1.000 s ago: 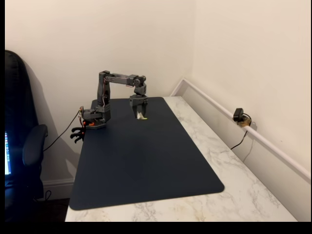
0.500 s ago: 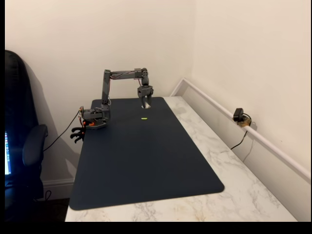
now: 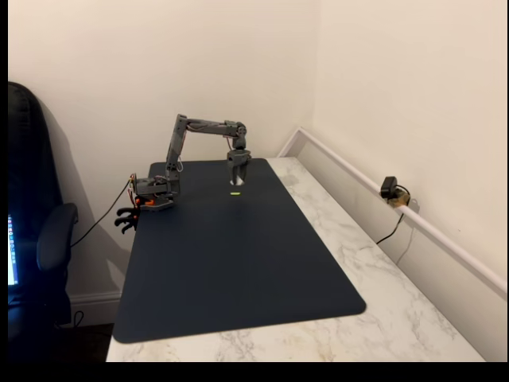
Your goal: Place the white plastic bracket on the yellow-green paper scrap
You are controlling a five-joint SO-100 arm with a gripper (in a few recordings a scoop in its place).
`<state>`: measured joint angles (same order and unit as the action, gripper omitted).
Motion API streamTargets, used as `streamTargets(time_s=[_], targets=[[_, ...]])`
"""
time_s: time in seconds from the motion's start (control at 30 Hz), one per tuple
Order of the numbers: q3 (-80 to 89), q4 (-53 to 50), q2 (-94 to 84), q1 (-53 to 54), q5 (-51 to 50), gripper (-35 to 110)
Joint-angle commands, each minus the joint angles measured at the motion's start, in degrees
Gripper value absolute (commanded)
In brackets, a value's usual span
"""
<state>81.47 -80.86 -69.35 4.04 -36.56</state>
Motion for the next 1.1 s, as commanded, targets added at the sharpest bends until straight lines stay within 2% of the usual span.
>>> streamTargets(time_s=[0.0,0.37,0.4,0.47,0.57,0.77,0.87,1.0,1.07], targets=[[1.6,0.8,-1.8,2.4,0.1,0],[3.3,3.2,1.4,3.5,1.6,0],[3.3,3.2,1.6,3.6,1.9,2],[2.8,2.7,1.7,3.3,3.1,19],[1.7,0.9,1.5,2.4,5.2,33],[0.0,-4.0,-3.9,0.6,4.7,43],[-0.5,-6.4,-7.9,-1.0,4.1,33],[-2.0,-9.6,-14.3,-3.9,3.3,4],[-2.7,-10.3,-17.4,-6.2,3.8,0]])
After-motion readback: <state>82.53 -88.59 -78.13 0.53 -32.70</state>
